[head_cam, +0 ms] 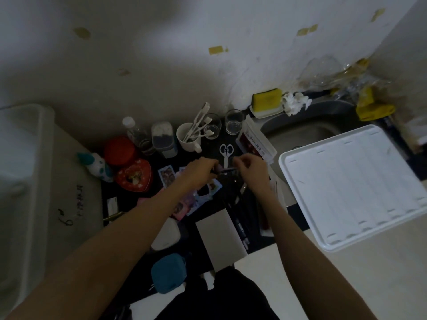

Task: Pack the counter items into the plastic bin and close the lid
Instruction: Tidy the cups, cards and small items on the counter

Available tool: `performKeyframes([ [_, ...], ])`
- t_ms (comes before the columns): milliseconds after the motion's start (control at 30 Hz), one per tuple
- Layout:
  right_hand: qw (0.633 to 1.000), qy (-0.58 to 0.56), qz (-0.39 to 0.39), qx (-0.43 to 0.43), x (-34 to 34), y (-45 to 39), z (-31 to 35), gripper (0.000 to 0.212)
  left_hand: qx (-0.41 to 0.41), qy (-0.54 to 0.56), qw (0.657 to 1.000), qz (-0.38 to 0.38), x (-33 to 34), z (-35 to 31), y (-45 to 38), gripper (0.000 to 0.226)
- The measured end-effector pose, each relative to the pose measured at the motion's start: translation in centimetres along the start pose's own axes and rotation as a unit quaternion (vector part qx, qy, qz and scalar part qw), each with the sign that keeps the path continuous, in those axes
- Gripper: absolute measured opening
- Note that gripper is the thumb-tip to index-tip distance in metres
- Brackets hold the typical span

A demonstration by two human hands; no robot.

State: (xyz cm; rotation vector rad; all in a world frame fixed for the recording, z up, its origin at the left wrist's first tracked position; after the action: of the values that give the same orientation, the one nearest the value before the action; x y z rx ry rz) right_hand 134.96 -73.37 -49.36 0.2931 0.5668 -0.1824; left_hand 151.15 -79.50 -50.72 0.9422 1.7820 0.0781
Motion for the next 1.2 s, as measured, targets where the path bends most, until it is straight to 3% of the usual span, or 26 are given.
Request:
performKeyframes([
  [67,0.998,0.017,-0.015,0.053,-0.5,-0.8,-1.0,0.009,-0.043,0.035,0.998,0.032,0.2,1.2,0.4,0.021],
  [167,0.977,0.162,0.072,0.120,1.4,-1.0,-3.6,0.020,-0.100,0.164,0.980,0.046,0.5,2.2,1.2,0.021],
  [300,0.950,0.259,0.098,0.147,3.1,0.0,-4.3,0.049,-0.128,0.390,0.911,0.043,1.2,2.2,2.9,0.018],
  [467,0.946,0.277,0.064,0.157,3.6,0.0,-4.4,0.073,-0.130,0.533,0.836,0.035,0.9,1.8,4.8,0.023],
  [633,0.953,0.245,0.030,0.173,3.4,0.2,-4.9,0.080,-0.149,0.543,0.826,0.019,0.7,2.9,5.5,0.033],
  [767,0.953,0.238,0.031,0.187,3.5,0.8,-5.3,0.091,-0.149,0.554,0.819,0.008,0.3,2.9,6.1,0.024],
  [967,0.966,0.178,0.021,0.187,3.6,0.5,-5.5,0.090,-0.145,0.581,0.801,0.002,-0.3,1.7,7.1,0.026],
  [1033,0.978,0.133,0.010,0.159,3.4,0.4,-4.8,0.092,-0.156,0.585,0.796,0.001,-0.3,1.6,7.2,0.018],
  [1200,0.998,0.002,-0.058,-0.011,1.0,0.7,-0.4,0.087,-0.209,0.611,0.763,-0.037,0.1,2.0,7.3,0.008],
])
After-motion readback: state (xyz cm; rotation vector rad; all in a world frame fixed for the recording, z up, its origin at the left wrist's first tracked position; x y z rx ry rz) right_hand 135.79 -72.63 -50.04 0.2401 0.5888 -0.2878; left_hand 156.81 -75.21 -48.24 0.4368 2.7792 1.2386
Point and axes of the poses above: each hand's wrist, its own y-axis away from the middle knuckle, its own x-axis out of the palm, z = x × y, the point moved 6 cm from there along -y, towards the middle knuckle, and after that the axes turned 5 degrees about z, right-handed, at the moved point
